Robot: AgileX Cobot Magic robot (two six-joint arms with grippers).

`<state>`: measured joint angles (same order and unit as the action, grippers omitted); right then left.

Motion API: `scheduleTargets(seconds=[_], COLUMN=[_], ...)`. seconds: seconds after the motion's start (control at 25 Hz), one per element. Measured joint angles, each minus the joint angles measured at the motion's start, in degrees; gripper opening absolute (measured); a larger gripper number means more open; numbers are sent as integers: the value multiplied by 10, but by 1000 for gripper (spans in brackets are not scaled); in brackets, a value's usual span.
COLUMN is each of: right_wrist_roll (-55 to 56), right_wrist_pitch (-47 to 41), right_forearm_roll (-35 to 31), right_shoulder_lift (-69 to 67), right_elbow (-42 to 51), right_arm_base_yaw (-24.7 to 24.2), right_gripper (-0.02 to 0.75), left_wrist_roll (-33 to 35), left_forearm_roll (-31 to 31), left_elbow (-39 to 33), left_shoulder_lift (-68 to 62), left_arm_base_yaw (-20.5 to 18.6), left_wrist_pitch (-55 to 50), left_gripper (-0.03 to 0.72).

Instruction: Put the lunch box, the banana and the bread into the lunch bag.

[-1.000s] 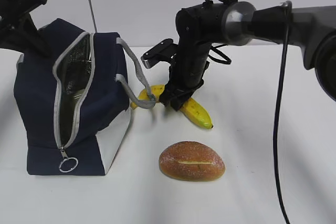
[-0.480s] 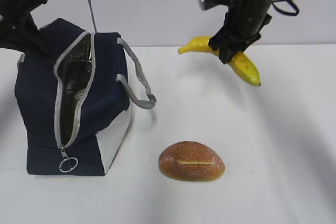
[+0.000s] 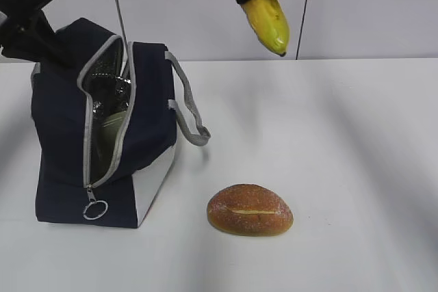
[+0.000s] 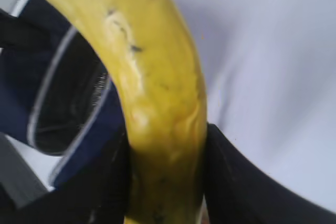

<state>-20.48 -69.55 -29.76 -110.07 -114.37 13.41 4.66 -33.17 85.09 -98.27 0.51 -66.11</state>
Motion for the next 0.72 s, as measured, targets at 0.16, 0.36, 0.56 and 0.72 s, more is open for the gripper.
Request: scheduleTargets(seconds=[0.16, 0.36, 0.56, 0.72], right_wrist_roll=[5, 7, 14, 16], right_wrist_pitch=[-2, -2, 2, 13], right_forearm_roll=[-57, -68, -83, -85], right_shoulder_lift=[1, -8, -50, -89], right_elbow=[5, 19, 20, 20], right_arm_base_yaw=[20, 62, 100, 115], right_gripper=[288, 288, 290, 290], left_wrist_roll=[0, 0, 0, 2], left_forearm_roll=[-18, -23, -24, -24], left_elbow=[0, 0, 0, 0], left_shoulder_lift=[0, 0, 0, 0], left_arm_base_yaw=[0, 0, 0, 0], left_wrist_pitch=[4, 4, 6, 6], left_gripper=[-3, -3, -3, -3])
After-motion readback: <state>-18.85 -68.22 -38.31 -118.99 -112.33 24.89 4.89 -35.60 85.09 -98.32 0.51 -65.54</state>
